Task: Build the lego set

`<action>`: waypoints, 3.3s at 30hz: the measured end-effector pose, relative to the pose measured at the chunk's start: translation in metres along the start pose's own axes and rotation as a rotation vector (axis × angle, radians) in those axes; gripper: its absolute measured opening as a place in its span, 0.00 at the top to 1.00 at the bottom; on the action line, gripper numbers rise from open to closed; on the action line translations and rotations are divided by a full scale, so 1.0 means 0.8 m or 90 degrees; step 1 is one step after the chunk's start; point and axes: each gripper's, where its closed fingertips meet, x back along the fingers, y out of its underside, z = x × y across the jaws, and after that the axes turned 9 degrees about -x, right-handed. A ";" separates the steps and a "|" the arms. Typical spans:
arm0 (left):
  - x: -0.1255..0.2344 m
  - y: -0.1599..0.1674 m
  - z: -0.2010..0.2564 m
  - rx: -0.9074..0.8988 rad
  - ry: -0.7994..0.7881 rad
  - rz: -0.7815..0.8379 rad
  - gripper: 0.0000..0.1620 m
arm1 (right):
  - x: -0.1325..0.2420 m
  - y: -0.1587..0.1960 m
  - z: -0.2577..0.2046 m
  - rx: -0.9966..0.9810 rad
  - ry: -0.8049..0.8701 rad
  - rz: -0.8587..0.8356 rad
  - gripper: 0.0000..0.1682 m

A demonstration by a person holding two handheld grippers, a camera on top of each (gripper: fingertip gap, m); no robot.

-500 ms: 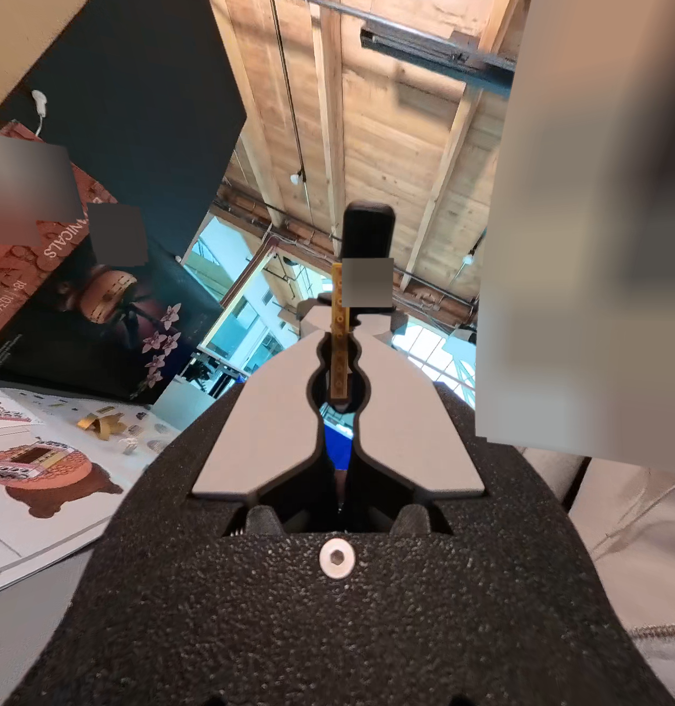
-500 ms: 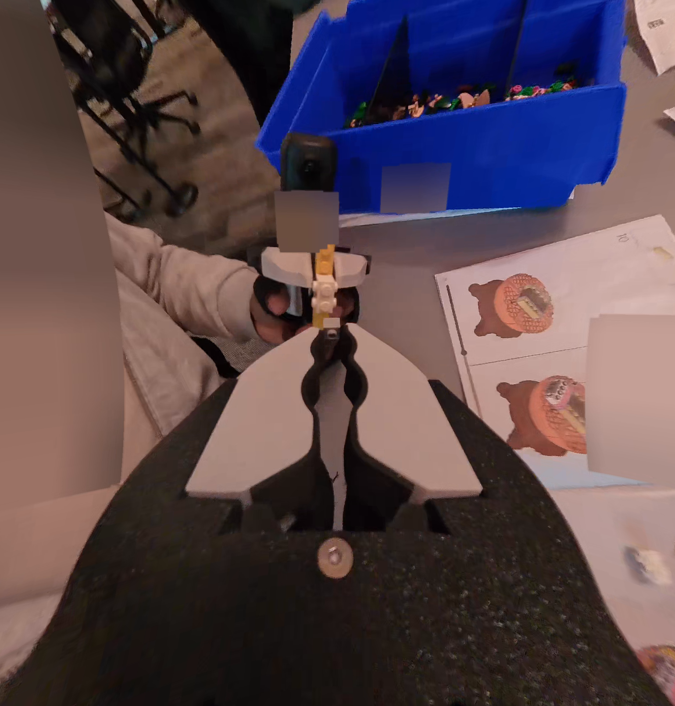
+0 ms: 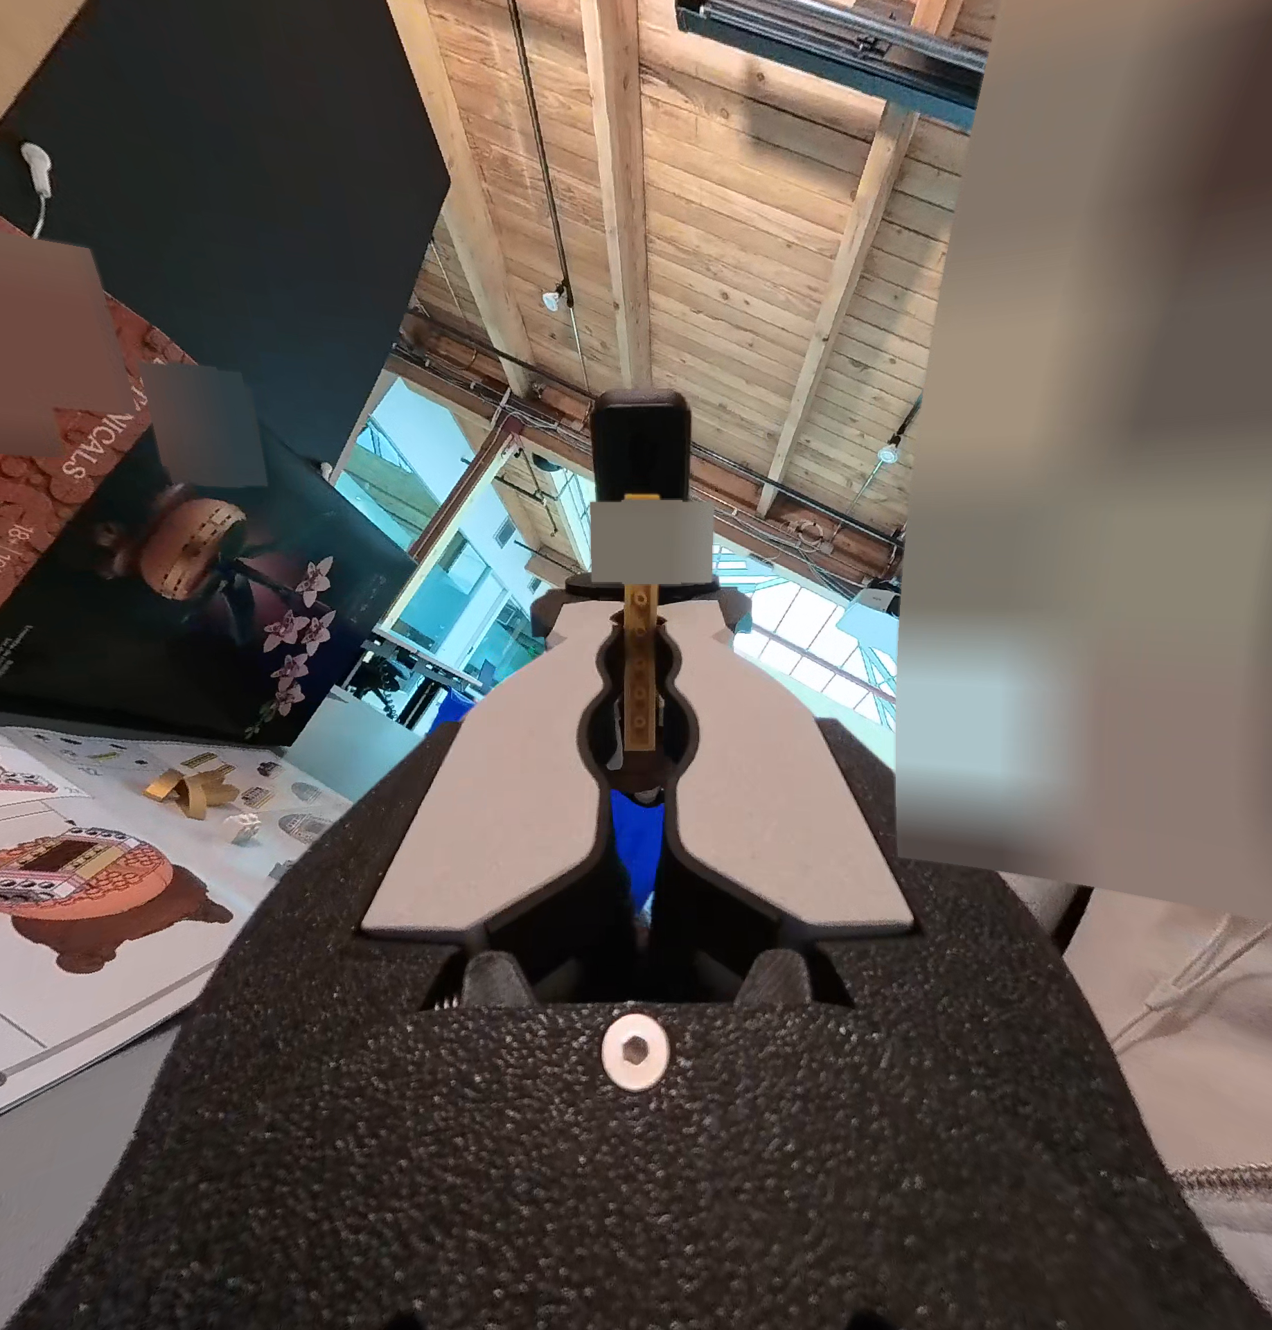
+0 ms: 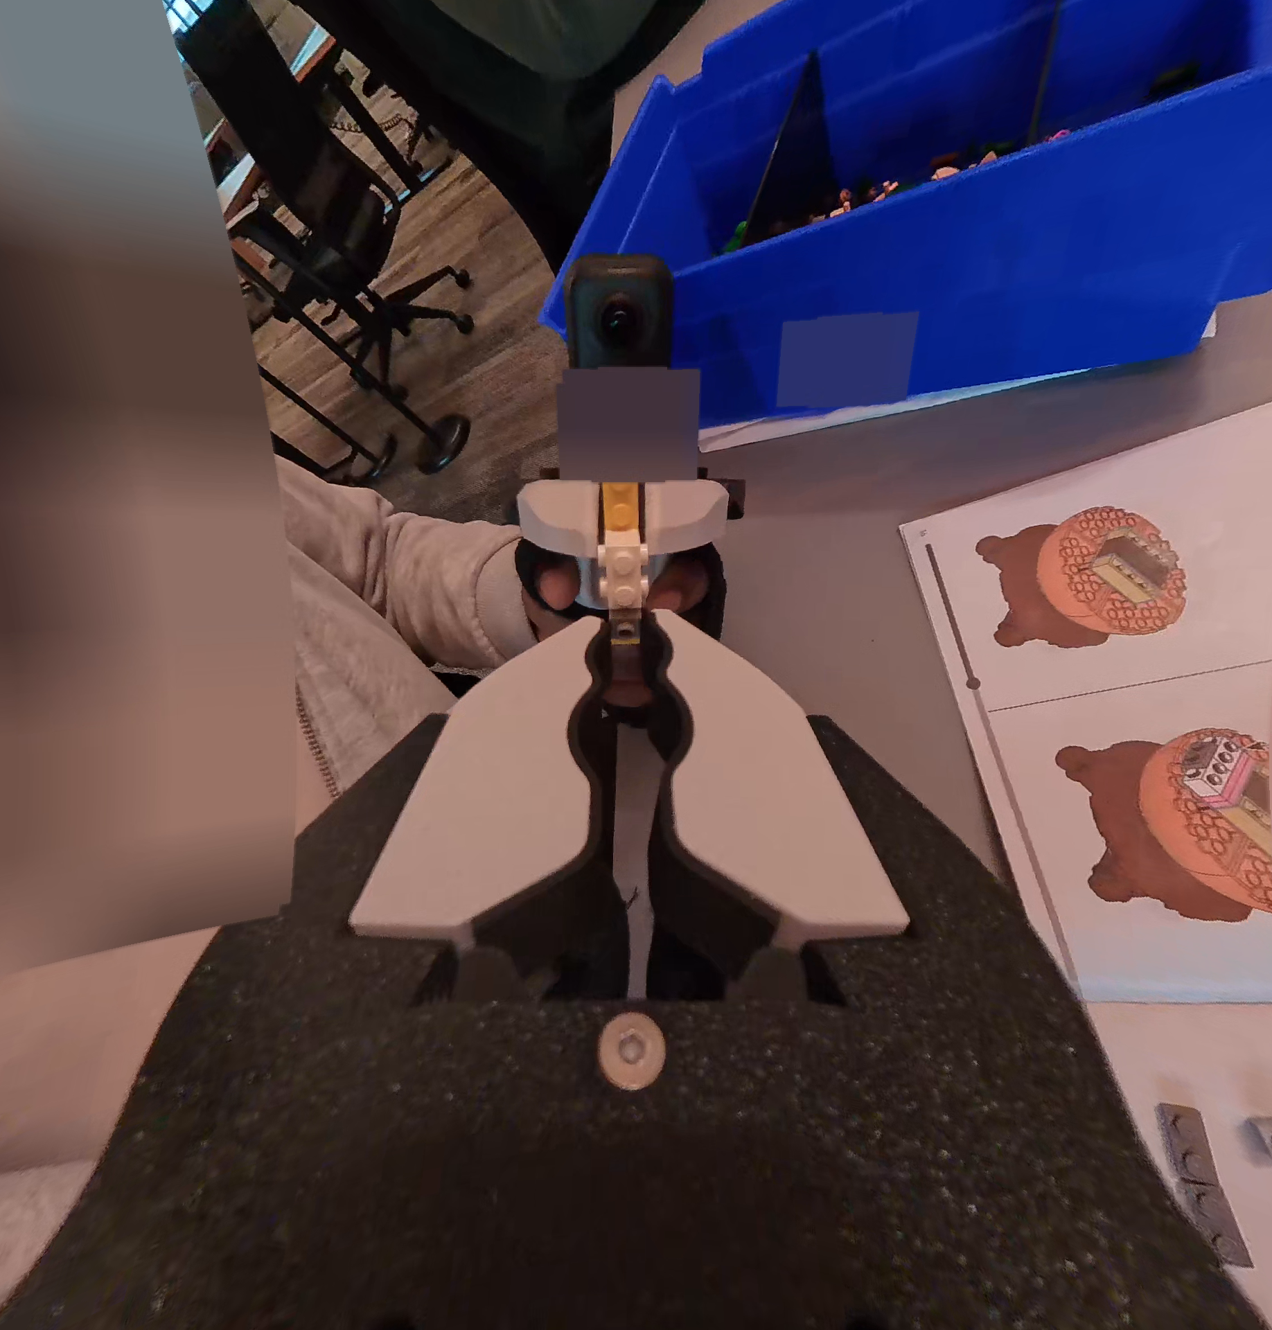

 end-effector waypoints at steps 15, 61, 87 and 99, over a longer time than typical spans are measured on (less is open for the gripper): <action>-0.005 0.020 -0.001 -0.013 -0.005 -0.103 0.96 | -0.002 0.013 0.006 -0.011 -0.004 -0.031 0.96; 0.000 -0.003 -0.023 -0.014 -0.047 -0.032 0.96 | -0.015 -0.013 0.028 0.066 0.053 0.137 0.86; -0.004 -0.010 0.036 0.214 0.176 0.023 0.96 | 0.020 0.019 -0.023 0.390 0.090 -0.021 0.80; -0.015 0.039 0.067 0.425 0.274 -0.142 0.96 | 0.053 -0.010 -0.042 1.133 0.283 -0.161 0.76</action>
